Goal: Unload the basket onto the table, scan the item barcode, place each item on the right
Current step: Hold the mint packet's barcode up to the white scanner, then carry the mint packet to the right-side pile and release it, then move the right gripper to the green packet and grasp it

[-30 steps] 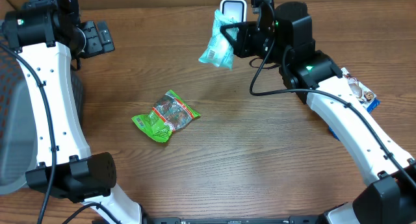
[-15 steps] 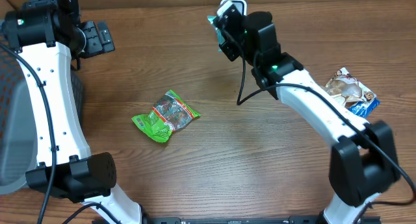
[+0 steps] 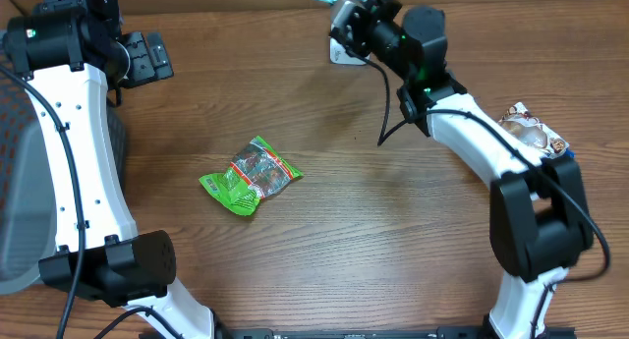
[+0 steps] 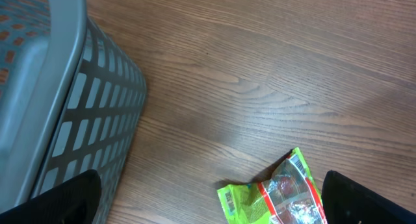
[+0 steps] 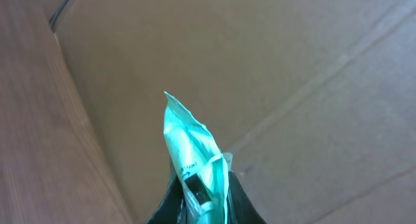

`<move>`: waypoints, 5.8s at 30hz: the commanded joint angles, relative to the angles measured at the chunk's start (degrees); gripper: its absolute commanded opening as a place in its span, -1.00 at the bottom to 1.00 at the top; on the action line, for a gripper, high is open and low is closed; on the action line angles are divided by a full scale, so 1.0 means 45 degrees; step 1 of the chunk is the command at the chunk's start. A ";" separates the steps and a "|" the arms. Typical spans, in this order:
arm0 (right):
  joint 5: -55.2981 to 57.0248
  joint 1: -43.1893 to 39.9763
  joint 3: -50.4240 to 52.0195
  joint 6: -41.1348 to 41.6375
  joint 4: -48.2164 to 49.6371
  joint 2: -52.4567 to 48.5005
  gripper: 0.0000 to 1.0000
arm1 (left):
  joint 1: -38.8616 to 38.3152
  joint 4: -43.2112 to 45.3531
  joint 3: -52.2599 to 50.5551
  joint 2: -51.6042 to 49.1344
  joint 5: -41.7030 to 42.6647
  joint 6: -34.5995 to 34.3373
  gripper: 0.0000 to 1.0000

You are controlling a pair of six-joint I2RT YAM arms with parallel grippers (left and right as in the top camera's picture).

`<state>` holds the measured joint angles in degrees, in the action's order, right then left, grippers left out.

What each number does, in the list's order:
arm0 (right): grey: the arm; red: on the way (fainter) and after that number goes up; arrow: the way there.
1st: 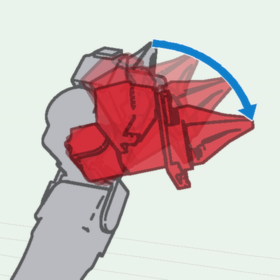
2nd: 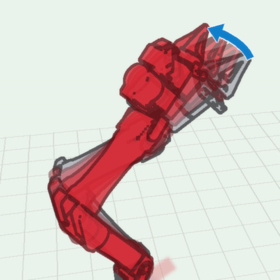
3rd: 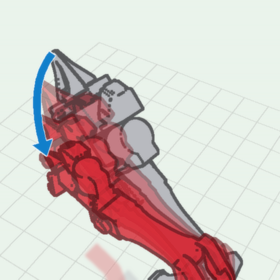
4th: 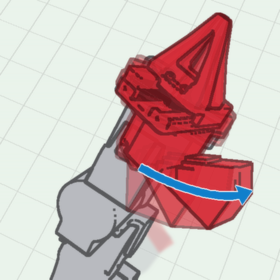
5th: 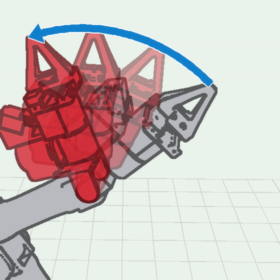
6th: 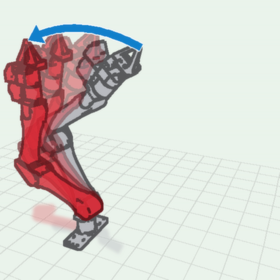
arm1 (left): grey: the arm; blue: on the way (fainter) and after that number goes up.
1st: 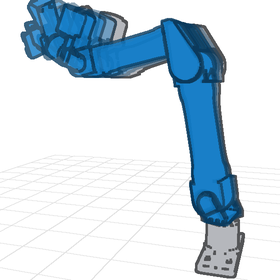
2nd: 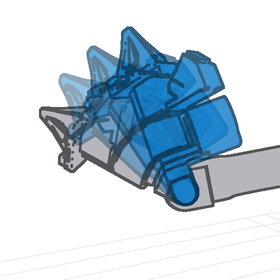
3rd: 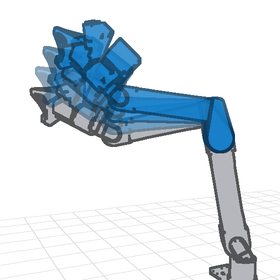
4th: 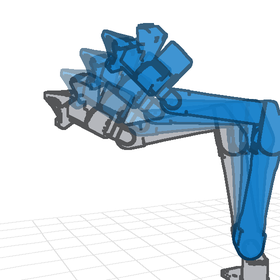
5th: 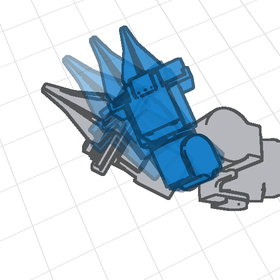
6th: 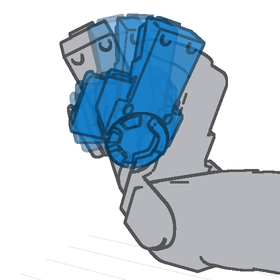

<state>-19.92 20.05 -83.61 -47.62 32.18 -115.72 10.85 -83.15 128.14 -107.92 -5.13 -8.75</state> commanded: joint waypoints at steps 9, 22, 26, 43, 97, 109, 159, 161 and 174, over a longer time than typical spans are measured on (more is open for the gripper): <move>-0.2545 -0.0903 -0.1078 0.0384 0.2506 -0.1962 -0.92 | -0.0092 0.0005 0.0063 -0.0126 0.0063 0.0238 0.99; -0.2540 -0.1171 -0.6552 -0.0136 0.2074 -0.6538 -0.92 | -0.0092 0.0005 0.0058 -0.0126 0.0058 0.0238 0.99; -0.2472 -0.1365 -0.6829 -0.0141 0.1549 -0.6824 -0.92 | -0.0092 0.0005 0.0058 -0.0126 0.0063 0.0238 1.00; -0.2506 -0.1705 -0.6829 -0.0525 0.1457 -0.7247 -0.92 | -0.0087 0.0005 0.0058 -0.0126 0.0063 0.0238 1.00; -0.7932 -0.3011 -0.6829 0.2618 -1.3814 -0.0418 -0.92 | -0.0092 0.0005 0.0058 -0.0126 0.0058 0.0238 0.99; -0.4415 -0.2934 -0.6829 0.0903 -2.4096 0.1428 -0.93 | -0.0092 0.0005 0.0058 -0.0126 0.0063 0.0238 0.99; -0.2642 -0.8393 -0.6091 1.2575 -2.3095 0.1525 0.64 | -0.0092 0.0005 0.0058 -0.0126 0.0063 0.0238 1.00; -0.2647 -0.7878 -0.6237 1.2585 -2.2833 0.1525 0.67 | -0.0092 0.0005 0.0058 -0.0126 0.0058 0.0238 1.00; -0.2603 -0.2030 -0.6086 1.2988 -2.0633 0.0335 0.81 | -0.0092 0.0005 0.0058 -0.0126 0.0063 0.0238 1.00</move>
<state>-30.85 5.34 -110.74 10.48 -62.02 -111.37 10.85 -83.15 128.09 -107.92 -4.95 -8.75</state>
